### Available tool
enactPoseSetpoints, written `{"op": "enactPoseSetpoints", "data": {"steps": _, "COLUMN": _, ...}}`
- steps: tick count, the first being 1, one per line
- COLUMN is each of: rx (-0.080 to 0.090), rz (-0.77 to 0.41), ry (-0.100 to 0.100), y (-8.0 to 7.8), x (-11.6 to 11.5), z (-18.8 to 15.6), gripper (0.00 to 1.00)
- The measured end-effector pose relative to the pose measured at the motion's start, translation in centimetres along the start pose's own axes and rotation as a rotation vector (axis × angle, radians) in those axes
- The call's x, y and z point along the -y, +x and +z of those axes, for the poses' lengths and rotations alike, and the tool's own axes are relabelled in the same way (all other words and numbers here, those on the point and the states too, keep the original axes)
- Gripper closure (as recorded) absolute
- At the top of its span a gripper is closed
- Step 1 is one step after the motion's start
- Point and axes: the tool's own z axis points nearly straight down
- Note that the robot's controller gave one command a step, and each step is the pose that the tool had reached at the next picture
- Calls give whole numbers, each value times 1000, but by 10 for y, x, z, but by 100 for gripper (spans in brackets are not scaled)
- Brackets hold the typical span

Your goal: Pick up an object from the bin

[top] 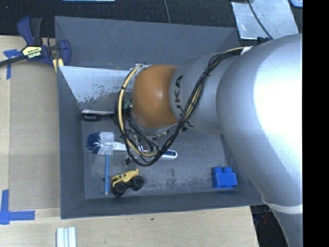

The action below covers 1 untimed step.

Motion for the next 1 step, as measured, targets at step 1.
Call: {"op": "enactPoseSetpoints", "data": {"steps": 1, "rx": 8, "rz": 169, "ry": -5, "y": -9, "x": 7, "z": -4, "gripper": 100}}
